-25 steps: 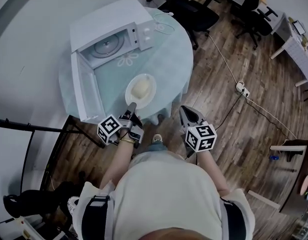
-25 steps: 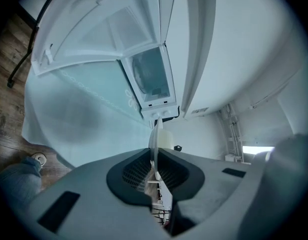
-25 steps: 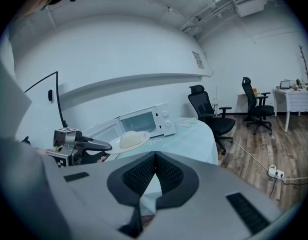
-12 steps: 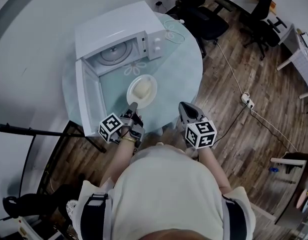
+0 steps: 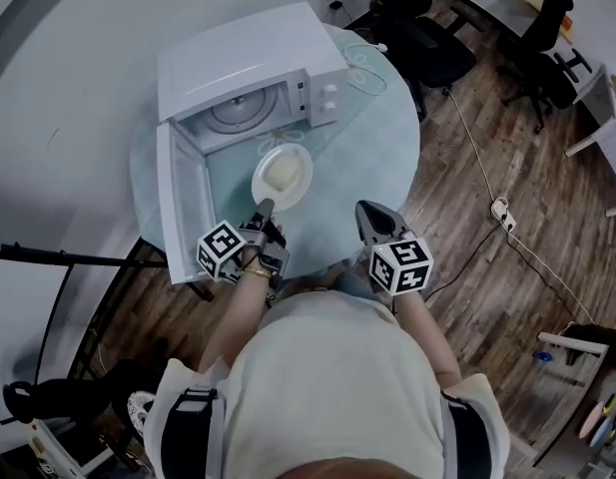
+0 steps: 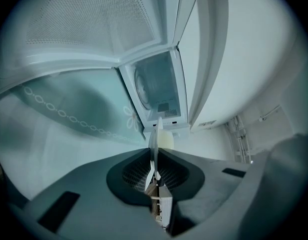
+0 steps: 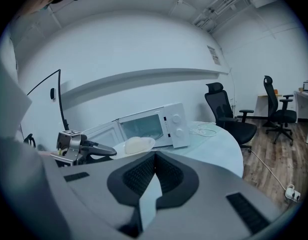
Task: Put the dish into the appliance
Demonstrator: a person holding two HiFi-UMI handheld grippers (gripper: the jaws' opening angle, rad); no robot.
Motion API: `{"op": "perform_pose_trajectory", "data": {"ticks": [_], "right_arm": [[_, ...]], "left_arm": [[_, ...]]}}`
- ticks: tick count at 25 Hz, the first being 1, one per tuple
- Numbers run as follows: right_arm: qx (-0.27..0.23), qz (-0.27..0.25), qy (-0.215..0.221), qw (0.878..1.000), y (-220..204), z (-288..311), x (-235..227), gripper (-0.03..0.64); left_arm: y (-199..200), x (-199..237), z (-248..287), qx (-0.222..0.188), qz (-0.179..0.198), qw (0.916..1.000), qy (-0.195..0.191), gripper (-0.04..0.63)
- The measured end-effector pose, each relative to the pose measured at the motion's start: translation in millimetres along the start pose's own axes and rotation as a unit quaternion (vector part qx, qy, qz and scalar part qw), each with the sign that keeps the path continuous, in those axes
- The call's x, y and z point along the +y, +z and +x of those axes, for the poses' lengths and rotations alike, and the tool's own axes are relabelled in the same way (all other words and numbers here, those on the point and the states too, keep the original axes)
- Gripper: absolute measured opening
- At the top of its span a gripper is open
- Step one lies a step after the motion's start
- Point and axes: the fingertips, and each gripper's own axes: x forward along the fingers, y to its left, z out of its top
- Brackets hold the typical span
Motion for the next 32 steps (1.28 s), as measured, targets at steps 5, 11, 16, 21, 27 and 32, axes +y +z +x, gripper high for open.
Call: {"op": "perform_pose_trajectory", "data": {"ticks": [5, 11, 16, 21, 27, 32], "right_arm": [[0.008, -0.003, 0.030, 1.000, 7, 21, -5, 0.008], [0.031, -0.027, 0.077, 0.996, 25, 55, -23, 0.008], [0.043, -0.051, 0.112, 0.991, 46, 79, -31, 0.008], [0.063, -0.064, 0.144, 0.985, 51, 104, -32, 0.006], [0.085, -0.079, 0.182, 0.976, 48, 127, -22, 0.008], [0.099, -0.083, 0.202, 0.971, 48, 144, -17, 0.006]], "left_arm": [[17, -1, 14, -0.032, -0.007, 0.9995, 0.005, 0.037], [38, -2, 35, -0.084, -0.028, 0.9960, 0.011, 0.037], [53, -1, 51, -0.118, -0.041, 0.9920, 0.017, 0.037], [71, 3, 65, -0.144, -0.042, 0.9885, 0.021, 0.037], [93, 14, 76, -0.172, -0.055, 0.9832, 0.025, 0.037], [110, 21, 87, -0.188, -0.070, 0.9792, 0.028, 0.037]]}}
